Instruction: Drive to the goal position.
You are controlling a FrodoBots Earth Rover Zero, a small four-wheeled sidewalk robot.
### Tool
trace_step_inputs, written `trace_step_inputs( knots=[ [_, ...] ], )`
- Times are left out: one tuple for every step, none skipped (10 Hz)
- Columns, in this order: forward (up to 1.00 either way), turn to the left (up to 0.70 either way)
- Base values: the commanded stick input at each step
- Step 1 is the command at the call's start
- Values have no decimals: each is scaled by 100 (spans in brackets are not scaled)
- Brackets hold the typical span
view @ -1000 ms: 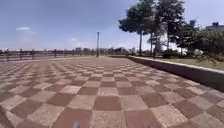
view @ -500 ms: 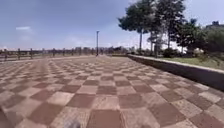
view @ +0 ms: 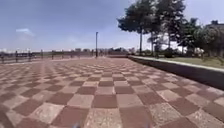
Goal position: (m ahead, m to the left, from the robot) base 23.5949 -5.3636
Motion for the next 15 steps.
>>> trace_step_inputs(
  knots=[
    [70,0],
    [70,0],
    [70,0],
    [70,0],
    [70,0],
    [70,0],
    [70,0],
    [70,0],
    [70,0],
    [70,0],
    [70,0],
    [70,0],
    [70,0],
    [70,0],
    [70,0]
  ],
)
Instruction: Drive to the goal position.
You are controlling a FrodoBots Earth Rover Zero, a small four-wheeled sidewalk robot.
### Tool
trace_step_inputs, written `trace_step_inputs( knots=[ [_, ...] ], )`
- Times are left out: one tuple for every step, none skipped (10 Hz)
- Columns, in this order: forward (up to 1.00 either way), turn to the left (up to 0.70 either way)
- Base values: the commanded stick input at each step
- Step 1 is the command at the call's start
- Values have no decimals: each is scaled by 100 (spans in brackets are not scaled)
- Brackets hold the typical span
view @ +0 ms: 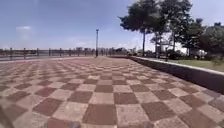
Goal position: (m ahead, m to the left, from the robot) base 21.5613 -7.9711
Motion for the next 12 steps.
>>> trace_step_inputs(
  knots=[
    [70,0],
    [70,0],
    [70,0],
    [70,0],
    [70,0],
    [70,0],
    [70,0],
    [70,0],
    [70,0],
    [70,0],
    [70,0],
    [70,0]
  ],
)
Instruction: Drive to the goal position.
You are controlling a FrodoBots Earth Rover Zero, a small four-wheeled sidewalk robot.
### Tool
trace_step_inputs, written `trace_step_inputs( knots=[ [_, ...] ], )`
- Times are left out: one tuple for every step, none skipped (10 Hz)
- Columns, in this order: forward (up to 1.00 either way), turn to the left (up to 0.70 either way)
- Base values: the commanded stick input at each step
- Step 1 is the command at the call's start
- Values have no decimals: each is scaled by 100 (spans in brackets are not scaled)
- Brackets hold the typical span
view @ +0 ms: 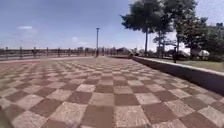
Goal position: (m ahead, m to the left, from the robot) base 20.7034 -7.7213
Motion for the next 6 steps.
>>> trace_step_inputs(
  knots=[
    [70,0],
    [70,0],
    [70,0],
    [70,0],
    [70,0],
    [70,0]
  ],
)
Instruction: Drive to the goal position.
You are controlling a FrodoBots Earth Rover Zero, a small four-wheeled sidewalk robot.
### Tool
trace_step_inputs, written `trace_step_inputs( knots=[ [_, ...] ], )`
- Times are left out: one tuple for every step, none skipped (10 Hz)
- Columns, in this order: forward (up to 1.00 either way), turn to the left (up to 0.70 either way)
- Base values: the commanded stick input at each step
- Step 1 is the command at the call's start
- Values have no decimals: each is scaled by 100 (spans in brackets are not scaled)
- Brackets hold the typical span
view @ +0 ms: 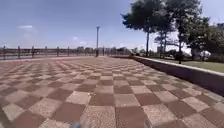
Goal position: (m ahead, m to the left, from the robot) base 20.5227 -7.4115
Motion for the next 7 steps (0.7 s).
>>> trace_step_inputs(
  knots=[
    [70,0],
    [70,0],
    [70,0],
    [70,0],
    [70,0],
    [70,0],
    [70,0]
  ],
)
